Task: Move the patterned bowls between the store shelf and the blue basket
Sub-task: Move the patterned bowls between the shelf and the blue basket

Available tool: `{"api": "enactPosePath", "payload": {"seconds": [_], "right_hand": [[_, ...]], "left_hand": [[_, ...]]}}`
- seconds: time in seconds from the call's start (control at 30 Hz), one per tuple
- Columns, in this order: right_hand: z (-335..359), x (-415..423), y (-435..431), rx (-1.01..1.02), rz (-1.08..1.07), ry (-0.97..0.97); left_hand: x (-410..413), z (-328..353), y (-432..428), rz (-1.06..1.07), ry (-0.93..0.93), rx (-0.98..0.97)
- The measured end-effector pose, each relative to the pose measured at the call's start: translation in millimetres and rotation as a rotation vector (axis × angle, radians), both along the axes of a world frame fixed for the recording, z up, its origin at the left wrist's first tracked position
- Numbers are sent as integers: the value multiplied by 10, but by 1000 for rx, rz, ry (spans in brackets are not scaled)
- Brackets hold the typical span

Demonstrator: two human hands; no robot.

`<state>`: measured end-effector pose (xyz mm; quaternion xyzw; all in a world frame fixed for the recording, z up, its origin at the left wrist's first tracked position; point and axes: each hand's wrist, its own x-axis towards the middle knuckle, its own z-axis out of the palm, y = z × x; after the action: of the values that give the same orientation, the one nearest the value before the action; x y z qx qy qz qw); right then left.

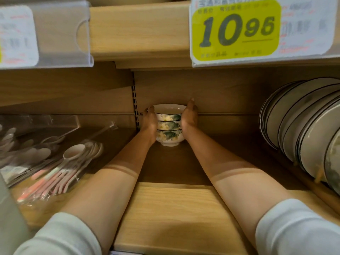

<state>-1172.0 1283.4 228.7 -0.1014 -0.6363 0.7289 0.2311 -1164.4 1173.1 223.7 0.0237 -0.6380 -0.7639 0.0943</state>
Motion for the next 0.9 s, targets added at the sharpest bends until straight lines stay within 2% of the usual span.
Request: {"api": "enactPosePath", "payload": {"seconds": [0.2,0.5,0.9], "right_hand": [[-40,17,0,32,-8,2],[-65,28,-11,-7,15,33],[-111,-17,-24,-14,-13,53]], "left_hand": [[-43,-31,10,57,39,-87],[-51,-2,59,130,9,-98],[25,-2,63,73,35,-59]]}}
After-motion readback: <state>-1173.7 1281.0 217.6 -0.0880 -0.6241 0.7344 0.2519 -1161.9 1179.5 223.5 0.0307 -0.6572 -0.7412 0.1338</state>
